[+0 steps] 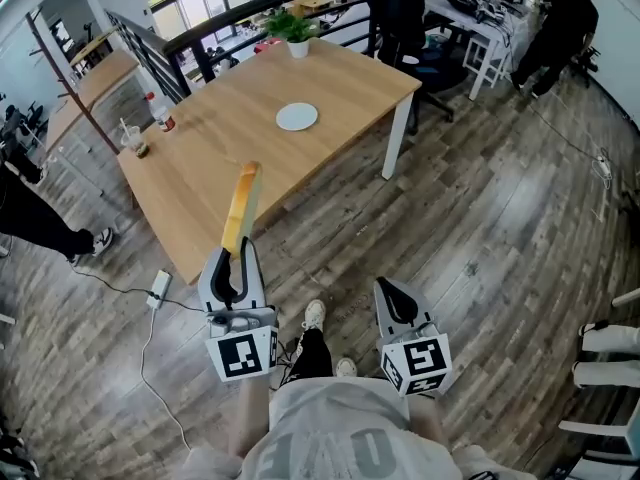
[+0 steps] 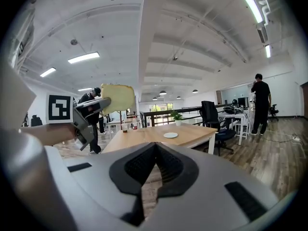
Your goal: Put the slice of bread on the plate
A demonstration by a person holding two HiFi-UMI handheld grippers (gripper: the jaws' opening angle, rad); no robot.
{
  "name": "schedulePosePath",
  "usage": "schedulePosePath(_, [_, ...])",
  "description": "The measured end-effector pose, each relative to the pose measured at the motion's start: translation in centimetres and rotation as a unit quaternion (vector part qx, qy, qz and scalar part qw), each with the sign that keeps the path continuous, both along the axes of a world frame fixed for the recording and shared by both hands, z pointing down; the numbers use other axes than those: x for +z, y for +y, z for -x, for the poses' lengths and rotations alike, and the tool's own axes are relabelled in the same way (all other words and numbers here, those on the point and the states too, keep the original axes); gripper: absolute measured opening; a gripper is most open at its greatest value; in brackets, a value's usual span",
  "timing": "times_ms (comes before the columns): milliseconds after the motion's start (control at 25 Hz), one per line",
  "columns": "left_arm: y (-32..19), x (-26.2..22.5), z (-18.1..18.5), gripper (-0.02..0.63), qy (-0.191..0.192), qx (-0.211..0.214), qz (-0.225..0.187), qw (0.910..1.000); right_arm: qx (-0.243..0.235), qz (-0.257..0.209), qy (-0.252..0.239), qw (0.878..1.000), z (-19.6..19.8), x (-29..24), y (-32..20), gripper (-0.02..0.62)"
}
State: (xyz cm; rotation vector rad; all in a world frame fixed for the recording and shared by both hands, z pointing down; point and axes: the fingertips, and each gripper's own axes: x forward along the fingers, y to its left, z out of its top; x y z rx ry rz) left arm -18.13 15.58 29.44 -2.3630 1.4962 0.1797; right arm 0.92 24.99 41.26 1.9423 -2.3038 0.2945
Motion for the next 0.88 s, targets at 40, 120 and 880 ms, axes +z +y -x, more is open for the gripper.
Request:
schedulePosePath(40, [-0.6,0.0,-0.2,0.086,0.005,0.001,0.001,1.0,-0.004,0.004,0.002,1.0,0.1,0.1,-0.7,0.017])
schedulePosePath(120, [-1.9,-0.1,-0.2,0.086,0.02,0.001,0.004,0.9998,-0.019,0.005,0.001,1.0,0.7,0.0,-2.2,0.017])
schedulePosePath(880, [-23.2,-0.8,-1.2,0.086,0.049,0.051,0.005,0.9975,-0.044,0.0,0.051,0.998,2.3,-3.3,-24.8,0.017])
